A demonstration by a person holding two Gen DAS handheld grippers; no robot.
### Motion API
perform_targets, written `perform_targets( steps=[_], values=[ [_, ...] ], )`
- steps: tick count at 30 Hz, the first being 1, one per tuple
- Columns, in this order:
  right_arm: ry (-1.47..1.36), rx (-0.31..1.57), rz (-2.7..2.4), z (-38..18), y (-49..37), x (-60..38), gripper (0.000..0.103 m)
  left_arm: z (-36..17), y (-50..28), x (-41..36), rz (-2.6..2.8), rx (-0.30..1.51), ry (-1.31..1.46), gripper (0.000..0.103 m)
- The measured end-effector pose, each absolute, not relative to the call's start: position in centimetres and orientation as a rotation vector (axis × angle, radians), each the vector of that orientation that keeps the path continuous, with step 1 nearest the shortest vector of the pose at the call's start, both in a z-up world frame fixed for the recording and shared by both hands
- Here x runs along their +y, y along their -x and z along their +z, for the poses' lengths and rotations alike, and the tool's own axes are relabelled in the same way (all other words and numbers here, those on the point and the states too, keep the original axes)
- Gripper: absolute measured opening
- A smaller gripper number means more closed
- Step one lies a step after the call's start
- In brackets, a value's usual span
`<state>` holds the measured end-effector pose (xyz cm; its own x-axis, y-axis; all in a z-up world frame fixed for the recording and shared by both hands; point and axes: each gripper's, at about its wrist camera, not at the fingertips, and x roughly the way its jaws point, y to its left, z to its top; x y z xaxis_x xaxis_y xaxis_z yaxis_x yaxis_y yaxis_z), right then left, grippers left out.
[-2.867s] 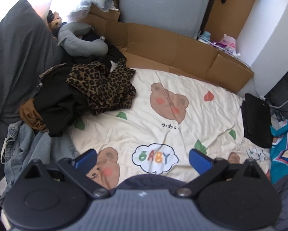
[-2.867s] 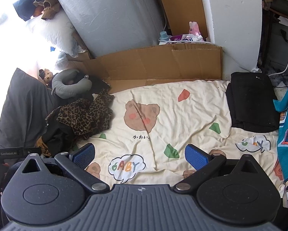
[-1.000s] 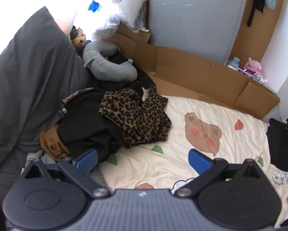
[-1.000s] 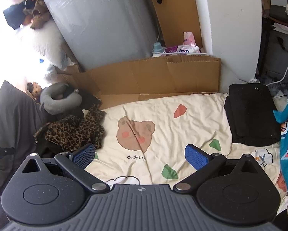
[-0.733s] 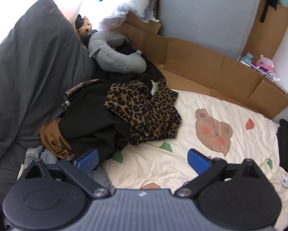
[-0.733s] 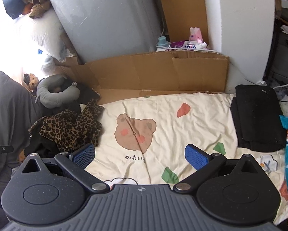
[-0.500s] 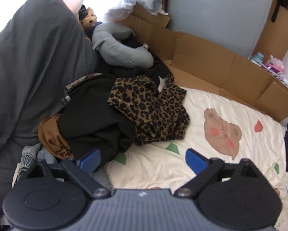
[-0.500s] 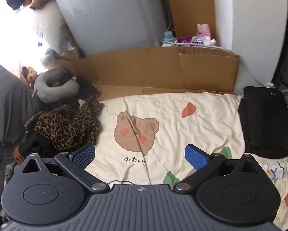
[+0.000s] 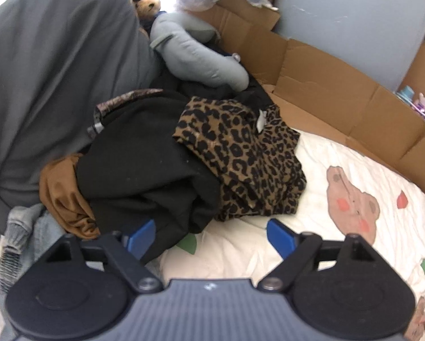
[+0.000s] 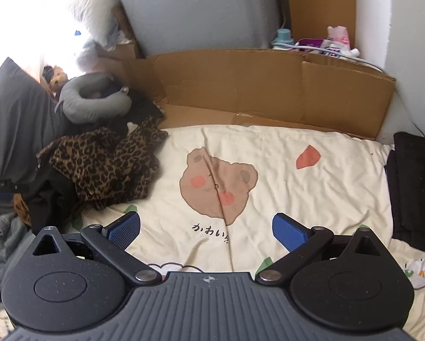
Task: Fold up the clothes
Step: 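Move the left tool toward the leopard-print garment on the clothes pile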
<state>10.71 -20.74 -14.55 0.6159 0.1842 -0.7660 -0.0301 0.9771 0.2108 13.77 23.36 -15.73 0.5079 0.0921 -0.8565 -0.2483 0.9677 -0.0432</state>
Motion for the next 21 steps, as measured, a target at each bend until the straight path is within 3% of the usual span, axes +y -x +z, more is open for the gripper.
perform_targets(
  steps=[21],
  values=[
    [-0.005, 1.021, 0.368, -16.7, -15.9, -17.4, 0.101, -18.8, -20.3, 26.9, 0.214, 0.886, 0.193, 0.084]
  ],
)
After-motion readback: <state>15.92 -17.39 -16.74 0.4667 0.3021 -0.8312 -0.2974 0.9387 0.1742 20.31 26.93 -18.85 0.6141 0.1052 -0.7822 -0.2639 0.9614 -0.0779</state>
